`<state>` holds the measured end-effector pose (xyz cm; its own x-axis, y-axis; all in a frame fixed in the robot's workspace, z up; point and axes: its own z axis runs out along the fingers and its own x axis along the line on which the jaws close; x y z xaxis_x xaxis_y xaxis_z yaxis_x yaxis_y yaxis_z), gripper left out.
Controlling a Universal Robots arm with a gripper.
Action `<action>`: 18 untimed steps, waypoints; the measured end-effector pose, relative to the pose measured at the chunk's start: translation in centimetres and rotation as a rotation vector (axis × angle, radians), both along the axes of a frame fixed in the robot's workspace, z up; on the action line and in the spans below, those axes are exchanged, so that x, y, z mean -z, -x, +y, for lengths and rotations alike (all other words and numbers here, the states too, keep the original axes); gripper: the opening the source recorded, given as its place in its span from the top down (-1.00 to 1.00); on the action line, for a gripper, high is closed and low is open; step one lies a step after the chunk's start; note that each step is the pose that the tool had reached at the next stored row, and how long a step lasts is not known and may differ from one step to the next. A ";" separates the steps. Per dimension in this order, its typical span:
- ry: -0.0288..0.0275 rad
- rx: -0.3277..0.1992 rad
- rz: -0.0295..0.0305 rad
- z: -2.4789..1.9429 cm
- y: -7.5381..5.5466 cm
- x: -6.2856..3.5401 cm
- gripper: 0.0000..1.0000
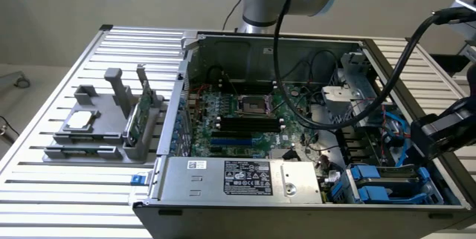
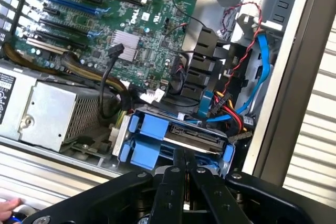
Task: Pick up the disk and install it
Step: 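Insert the first disk wire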
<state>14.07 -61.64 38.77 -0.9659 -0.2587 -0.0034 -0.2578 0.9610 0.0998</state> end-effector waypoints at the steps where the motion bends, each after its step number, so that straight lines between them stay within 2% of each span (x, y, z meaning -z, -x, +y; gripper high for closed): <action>1: -0.0001 0.016 0.0003 0.00 0.0 0.02 0.66; 3: 0.0000 0.049 0.0010 0.00 0.0 0.04 0.40; 4: 0.0000 0.066 0.0013 0.00 0.0 0.06 0.40; 5: -0.0001 0.083 0.0016 0.00 0.0 0.07 0.28; 6: -0.0001 0.101 0.0020 0.00 0.0 0.09 0.28; 7: -0.0001 0.117 0.0022 0.00 0.0 0.10 0.15; 18: -0.0003 0.314 0.0033 0.00 0.0 0.39 0.15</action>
